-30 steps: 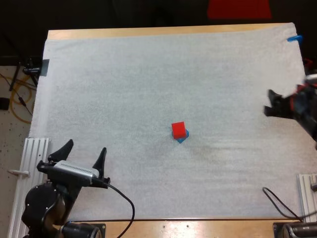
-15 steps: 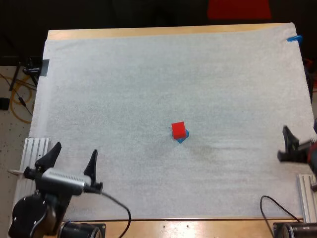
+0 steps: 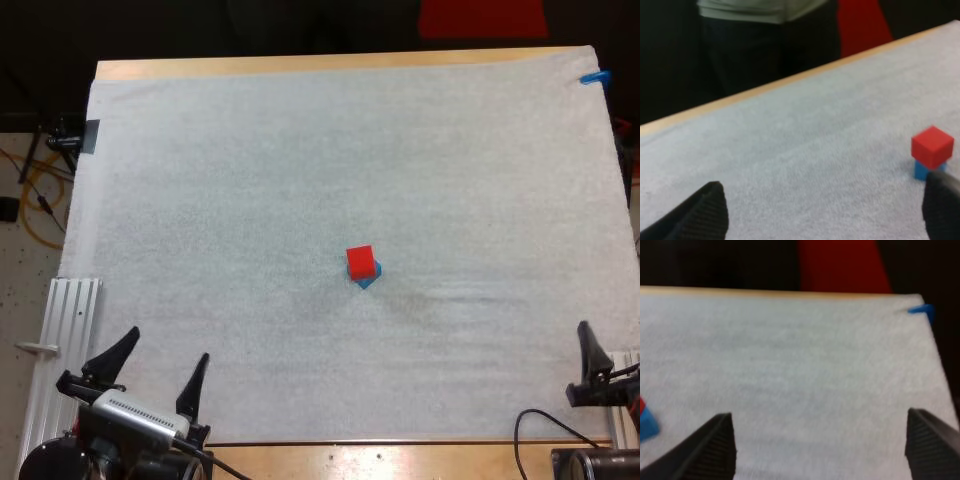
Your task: Stack red cube on blue cube
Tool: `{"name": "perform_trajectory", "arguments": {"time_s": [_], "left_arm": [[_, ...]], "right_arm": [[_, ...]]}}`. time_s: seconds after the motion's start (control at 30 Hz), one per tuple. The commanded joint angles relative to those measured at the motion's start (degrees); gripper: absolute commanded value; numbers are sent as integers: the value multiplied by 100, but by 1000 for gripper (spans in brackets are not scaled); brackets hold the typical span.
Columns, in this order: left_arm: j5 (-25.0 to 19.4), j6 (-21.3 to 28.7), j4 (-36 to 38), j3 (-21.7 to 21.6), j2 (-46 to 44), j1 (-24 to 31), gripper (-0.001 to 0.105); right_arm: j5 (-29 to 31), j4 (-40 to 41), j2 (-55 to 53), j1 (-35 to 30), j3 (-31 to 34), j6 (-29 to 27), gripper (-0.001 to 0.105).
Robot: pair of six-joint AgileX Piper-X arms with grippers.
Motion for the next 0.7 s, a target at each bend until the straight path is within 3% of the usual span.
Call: {"name": "perform_trajectory", "arguments": {"time_s": [0.0, 0.13, 0.43, 0.67], "left_arm": [[114, 43, 55, 18, -786, 10, 76], [116, 42, -73, 267, -786, 10, 76], [116, 16, -125, 890, -786, 10, 76], [116, 2, -264, 964, -786, 10, 76]], "right_arm": [[-264, 135, -207, 7, -24, -3, 69], [-661, 210, -251, 7, 148, 111, 69], [-664, 270, -248, 7, 243, 187, 69], [-664, 270, -248, 7, 243, 219, 69]]}}
